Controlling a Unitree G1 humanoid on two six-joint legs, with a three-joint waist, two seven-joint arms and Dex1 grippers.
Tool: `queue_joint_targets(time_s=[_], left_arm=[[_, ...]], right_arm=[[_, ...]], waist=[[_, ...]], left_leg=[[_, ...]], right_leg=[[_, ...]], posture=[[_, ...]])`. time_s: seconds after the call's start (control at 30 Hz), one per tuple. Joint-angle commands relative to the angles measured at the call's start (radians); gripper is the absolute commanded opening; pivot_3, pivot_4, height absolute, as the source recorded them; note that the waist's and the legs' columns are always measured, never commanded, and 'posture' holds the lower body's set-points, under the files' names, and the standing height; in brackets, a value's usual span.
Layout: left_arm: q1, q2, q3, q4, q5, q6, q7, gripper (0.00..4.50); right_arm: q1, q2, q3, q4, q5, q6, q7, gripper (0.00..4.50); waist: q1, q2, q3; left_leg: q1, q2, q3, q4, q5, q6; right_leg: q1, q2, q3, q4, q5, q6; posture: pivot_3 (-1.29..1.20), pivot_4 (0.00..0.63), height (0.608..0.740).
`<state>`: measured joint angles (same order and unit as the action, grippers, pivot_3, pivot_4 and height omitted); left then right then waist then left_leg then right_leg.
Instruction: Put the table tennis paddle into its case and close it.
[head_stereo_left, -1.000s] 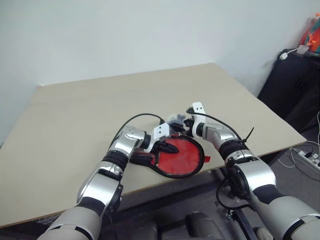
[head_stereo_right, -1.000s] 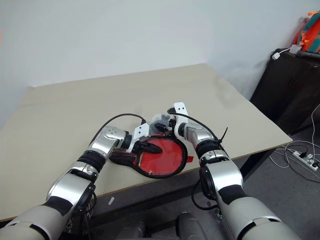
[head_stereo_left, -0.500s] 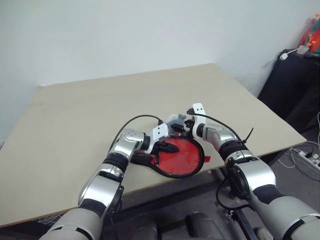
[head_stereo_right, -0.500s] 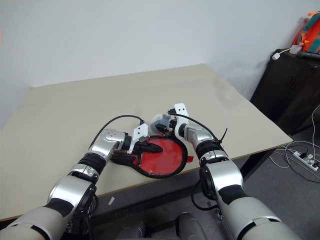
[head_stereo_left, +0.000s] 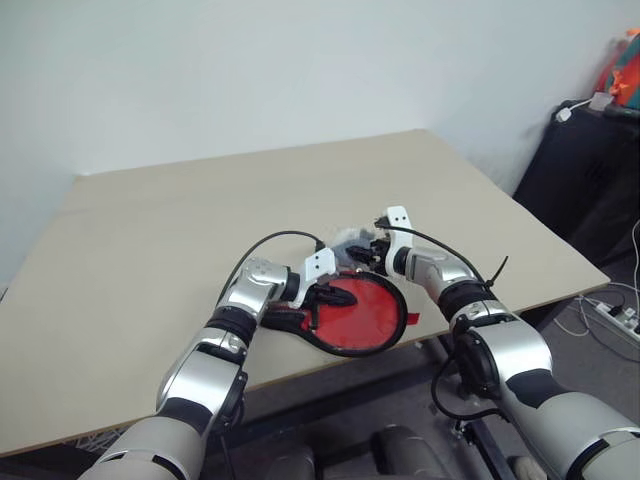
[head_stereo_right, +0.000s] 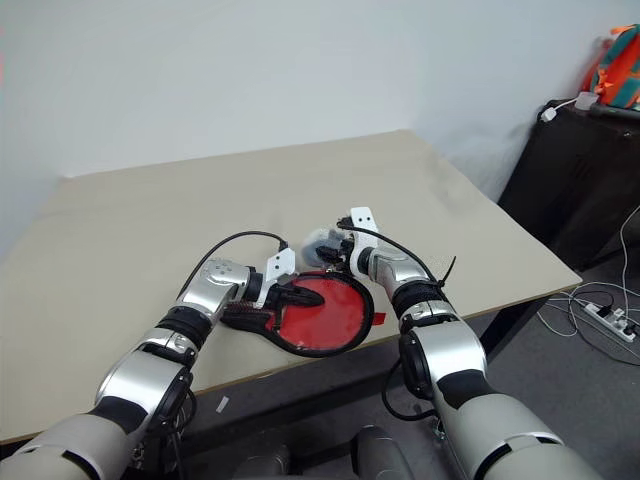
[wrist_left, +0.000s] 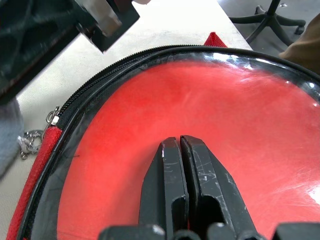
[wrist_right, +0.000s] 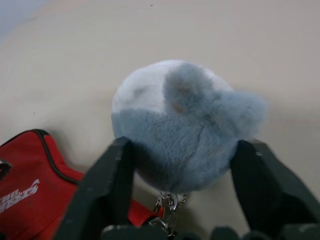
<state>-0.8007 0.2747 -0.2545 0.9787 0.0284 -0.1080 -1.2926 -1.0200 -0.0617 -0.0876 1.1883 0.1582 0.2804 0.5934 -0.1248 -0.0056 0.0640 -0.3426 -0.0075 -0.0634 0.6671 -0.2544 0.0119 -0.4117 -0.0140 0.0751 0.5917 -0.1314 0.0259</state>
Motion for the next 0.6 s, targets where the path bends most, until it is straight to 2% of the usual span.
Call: queue_joint_targets(time_s=[0.03, 0.17, 0.27, 0.4, 0.6], left_arm=[[0.008, 0.014, -0.032, 0.027, 0.044, 0.019, -0.016, 0.0], [0.006, 0.015, -0.033, 0.028, 0.045, 0.019, -0.017, 0.0], [0.007, 0.016, -0.035, 0.028, 0.047, 0.017, -0.018, 0.0], [0.005, 0.017, -0.039, 0.03, 0.053, 0.014, -0.016, 0.0], [-0.003, 0.016, -0.048, 0.036, 0.065, 0.009, 0.0, 0.0]], right_arm=[[-0.037, -0.003, -0.032, -0.023, 0.02, -0.002, -0.012, 1.77], [-0.034, -0.003, -0.047, -0.024, 0.022, 0.002, -0.016, 0.7], [-0.032, -0.006, -0.052, -0.026, 0.019, 0.003, -0.025, 0.12], [-0.029, -0.021, -0.061, -0.037, 0.018, 0.002, -0.039, 0.01], [0.031, -0.09, -0.006, -0.126, -0.031, -0.009, 0.015, 0.01]], waist=[[-0.004, 0.0, 0.0], [-0.006, 0.0, 0.0], [-0.006, 0.0, 0.0], [-0.006, 0.0, 0.0], [-0.006, 0.0, 0.0]], left_leg=[[0.0, 0.0, 0.0, 0.0, 0.0, 0.0], [0.0, 0.0, -0.001, 0.0, 0.0, 0.0], [0.0, 0.0, -0.001, 0.0, 0.0, 0.0], [0.0, 0.0, -0.001, 0.0, 0.0, 0.0], [0.0, 0.0, -0.001, 0.0, 0.0, 0.0]], right_leg=[[0.0, 0.0, 0.0, 0.0, 0.0, 0.0], [0.001, 0.0, 0.0, 0.0, 0.0, 0.0], [0.001, 0.0, -0.001, 0.0, 0.0, 0.0], [0.001, 0.0, -0.001, 0.0, 0.0, 0.0], [0.001, 0.0, -0.001, -0.001, 0.0, 0.0]], posture=[[0.0, 0.0, 0.74], [0.0, 0.0, 0.74], [0.0, 0.0, 0.74], [0.0, 0.0, 0.74], [0.0, 0.0, 0.74]])
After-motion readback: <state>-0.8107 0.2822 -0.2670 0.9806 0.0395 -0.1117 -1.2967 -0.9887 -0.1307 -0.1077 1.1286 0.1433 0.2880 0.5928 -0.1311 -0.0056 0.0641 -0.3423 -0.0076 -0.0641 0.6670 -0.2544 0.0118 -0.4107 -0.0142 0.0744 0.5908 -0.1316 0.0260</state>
